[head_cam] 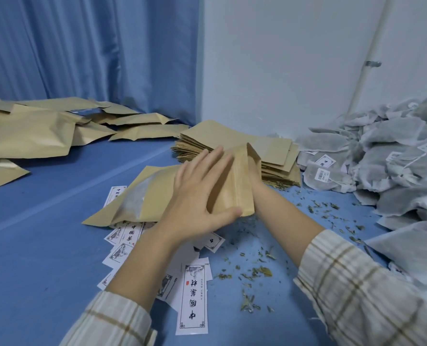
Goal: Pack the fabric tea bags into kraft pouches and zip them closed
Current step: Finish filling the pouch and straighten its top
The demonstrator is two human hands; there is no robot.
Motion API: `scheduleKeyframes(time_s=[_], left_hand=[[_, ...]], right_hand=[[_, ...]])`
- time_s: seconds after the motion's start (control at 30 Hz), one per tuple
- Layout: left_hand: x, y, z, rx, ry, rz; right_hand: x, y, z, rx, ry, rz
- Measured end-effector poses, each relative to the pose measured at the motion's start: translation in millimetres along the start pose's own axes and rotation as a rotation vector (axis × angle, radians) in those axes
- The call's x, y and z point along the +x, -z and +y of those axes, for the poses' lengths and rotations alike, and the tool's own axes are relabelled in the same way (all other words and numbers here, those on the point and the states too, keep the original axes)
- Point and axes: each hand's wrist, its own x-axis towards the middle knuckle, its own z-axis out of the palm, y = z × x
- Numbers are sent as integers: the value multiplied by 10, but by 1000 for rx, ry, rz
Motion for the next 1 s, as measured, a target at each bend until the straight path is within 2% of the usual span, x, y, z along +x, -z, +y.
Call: scheduleKeyframes(time_s=[0.07,0.13,0.23,0.37,0.43,0.47,0.57,0.67,0.8,0.87,0.93,1.0], left_hand=[[-17,0,-26,33,-43,-77],[-25,-2,-11,59,-48,-102],[-13,-16,-18,158,-75,-4],[0,34,-63,218,-101,66],[28,68,-51,198,-123,141],[52,85,-41,185,-127,184],[162,166,19,122,-112,312],[325,319,90,4,-46,399],[622,581,254,-71,11,479],[761,703,332,-141,39,470],[866,818,411,-314,106,463],[945,938,492,-527,161,460]], right_hand=[[-29,89,-83,-258,97,55],[-86,142,-96,-289,56,-16],[-252,183,-154,-335,-14,-180],[-402,334,-299,-830,151,-424],[-482,471,-378,-931,235,-489],[-509,565,-427,-886,248,-485],[-469,868,-559,-740,376,-260],[-374,1108,-702,-808,476,-122],[-337,1202,-1014,-826,539,-147],[-328,1209,-1237,-868,660,-130],[-342,1228,-1477,-886,781,-112],[-398,1274,-1721,-811,794,-129]])
